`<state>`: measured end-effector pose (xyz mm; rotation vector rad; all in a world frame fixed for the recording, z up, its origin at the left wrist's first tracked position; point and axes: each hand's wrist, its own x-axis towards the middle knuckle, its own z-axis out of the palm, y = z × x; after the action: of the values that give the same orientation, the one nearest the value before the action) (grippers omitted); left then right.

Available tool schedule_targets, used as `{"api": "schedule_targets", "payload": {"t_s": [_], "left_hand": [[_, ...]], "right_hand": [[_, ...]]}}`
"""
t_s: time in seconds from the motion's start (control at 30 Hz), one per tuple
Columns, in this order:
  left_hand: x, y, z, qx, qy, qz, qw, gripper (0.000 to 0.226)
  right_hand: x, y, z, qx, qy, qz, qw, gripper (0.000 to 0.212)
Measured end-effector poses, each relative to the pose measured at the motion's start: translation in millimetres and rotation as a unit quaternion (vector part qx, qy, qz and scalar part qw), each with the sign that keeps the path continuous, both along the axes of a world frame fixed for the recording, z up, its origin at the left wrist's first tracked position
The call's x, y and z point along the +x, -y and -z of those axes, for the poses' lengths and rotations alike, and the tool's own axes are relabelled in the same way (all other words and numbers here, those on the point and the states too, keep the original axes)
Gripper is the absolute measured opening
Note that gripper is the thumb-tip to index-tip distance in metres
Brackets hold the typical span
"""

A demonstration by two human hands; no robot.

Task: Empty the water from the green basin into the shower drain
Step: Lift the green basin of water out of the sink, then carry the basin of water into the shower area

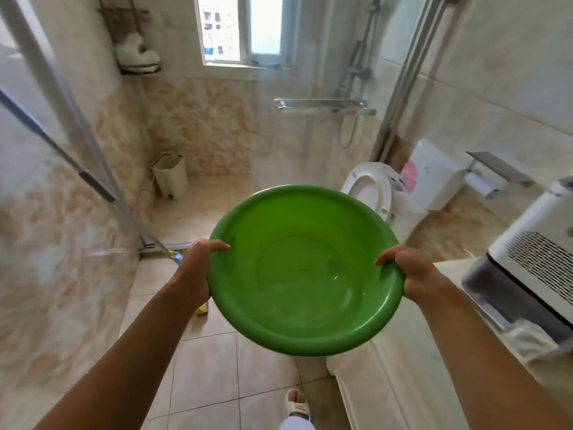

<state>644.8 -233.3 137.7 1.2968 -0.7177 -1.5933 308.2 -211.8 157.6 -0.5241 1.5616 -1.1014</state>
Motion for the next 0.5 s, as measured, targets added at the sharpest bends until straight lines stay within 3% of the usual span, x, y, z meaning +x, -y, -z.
{"api": "schedule_targets", "payload": {"t_s": [0.2, 0.5], "left_hand": [[26.2, 51.9, 8.5, -0.02, -0.055, -0.062, 0.996, 0.032], [30.7, 138.0, -12.3, -0.006, -0.032, -0.142, 0.989, 0.035]], "right_hand": [[21.7, 94.9, 4.1, -0.004, 0.007, -0.076, 0.997, 0.044], [30.8, 229.9, -16.7, -0.035, 0.02, -0.127, 0.991, 0.039]]}}
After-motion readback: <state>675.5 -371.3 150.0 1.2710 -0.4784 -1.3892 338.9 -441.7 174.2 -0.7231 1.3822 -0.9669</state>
